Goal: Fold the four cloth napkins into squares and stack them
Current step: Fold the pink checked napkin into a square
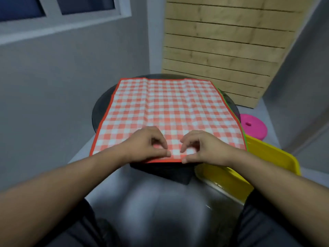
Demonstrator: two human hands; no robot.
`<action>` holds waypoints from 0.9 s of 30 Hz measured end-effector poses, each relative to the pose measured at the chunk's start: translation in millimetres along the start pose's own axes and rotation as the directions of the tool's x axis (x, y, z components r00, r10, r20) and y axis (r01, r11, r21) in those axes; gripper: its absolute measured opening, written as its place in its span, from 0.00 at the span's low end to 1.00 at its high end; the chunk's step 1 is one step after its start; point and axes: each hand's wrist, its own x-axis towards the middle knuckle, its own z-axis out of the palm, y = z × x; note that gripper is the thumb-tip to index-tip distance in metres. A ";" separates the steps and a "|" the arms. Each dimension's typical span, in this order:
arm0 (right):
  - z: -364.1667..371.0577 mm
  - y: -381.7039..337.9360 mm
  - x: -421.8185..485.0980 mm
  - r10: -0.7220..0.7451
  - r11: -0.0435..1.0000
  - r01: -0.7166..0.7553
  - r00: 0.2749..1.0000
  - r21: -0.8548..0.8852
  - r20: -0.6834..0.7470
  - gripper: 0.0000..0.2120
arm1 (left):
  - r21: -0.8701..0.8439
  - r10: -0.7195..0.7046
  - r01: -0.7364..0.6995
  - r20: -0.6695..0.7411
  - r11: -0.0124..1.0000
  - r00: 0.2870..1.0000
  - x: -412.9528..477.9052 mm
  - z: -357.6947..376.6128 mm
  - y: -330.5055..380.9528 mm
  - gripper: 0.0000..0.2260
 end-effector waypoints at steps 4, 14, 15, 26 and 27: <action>9.4 -2.9 -8.0 0.034 0.999 -0.034 0.999 -0.012 -0.035 0.13 | -0.095 -0.063 0.058 -0.046 0.994 0.997 -18.7 11.7 3.8 0.08; 16.8 -11.3 -21.3 0.045 0.994 -0.047 0.999 -0.101 -0.022 0.04 | -0.073 -0.141 0.138 -0.032 0.988 0.989 -37.5 16.3 12.7 0.12; 16.2 -12.0 -21.6 0.049 0.994 -0.051 0.999 -0.097 -0.022 0.02 | -0.072 -0.148 0.146 -0.025 0.987 0.989 -37.3 15.3 13.8 0.11; 7.0 -16.7 -21.1 0.029 0.999 -0.023 0.981 0.030 -0.191 0.02 | -0.214 -0.138 0.132 -0.014 0.968 0.990 -28.1 -0.1 29.4 0.04; 4.6 -17.4 -21.2 0.027 0.999 -0.017 0.977 0.050 -0.213 0.02 | -0.216 -0.136 0.128 -0.022 0.968 0.990 -27.1 -3.5 32.2 0.04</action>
